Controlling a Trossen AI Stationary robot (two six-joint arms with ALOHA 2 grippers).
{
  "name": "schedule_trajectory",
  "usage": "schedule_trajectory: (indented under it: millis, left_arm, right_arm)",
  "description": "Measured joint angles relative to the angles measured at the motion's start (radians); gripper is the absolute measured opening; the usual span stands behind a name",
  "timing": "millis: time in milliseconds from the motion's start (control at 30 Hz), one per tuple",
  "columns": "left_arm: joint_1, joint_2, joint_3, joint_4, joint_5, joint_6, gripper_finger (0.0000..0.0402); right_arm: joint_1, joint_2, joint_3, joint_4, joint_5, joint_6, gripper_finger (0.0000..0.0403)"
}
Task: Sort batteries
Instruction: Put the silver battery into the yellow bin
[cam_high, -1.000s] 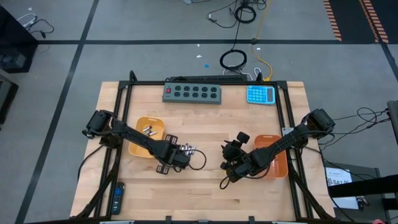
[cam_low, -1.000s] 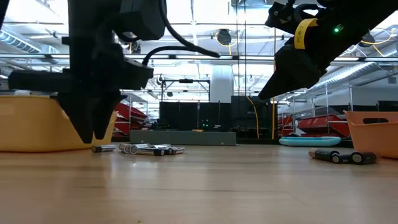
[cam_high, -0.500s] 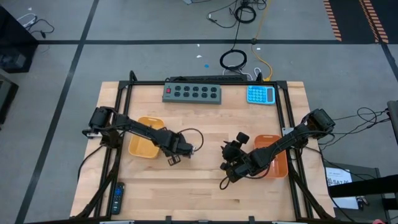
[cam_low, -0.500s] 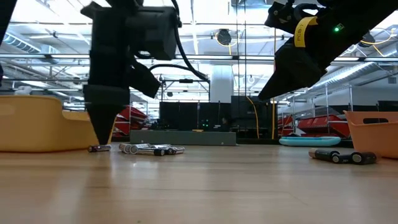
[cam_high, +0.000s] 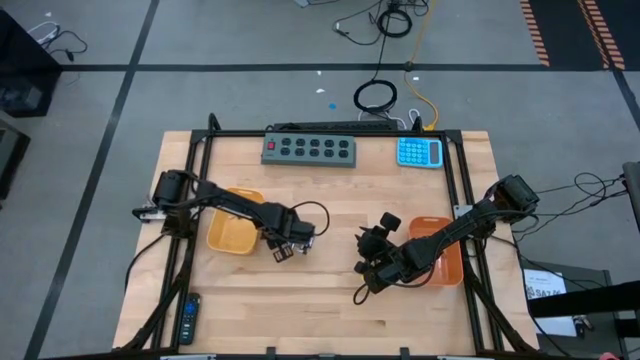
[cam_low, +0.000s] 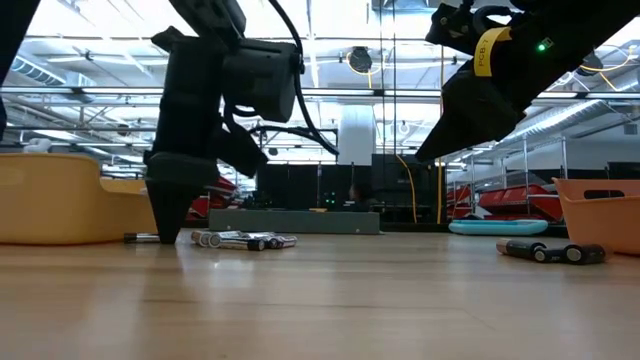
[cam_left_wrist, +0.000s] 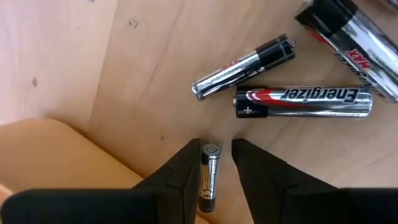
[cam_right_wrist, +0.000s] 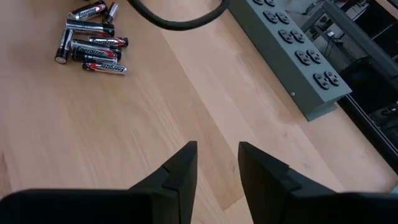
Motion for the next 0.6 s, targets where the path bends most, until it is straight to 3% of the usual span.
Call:
schedule_trajectory:
  millis: [300,600]
  left_arm:
    - [-0.013,-0.001,0.013,-0.005,-0.019,0.083,0.0115]
    - [-0.051,-0.016,0.013,-0.035,-0.046,-0.004,0.0126]
  right_arm:
    - [0.0,0.0,0.0,0.0,0.0,0.0,0.0107]
    - [0.0,0.0,0.0,0.006,-0.001,0.004,0.0107]
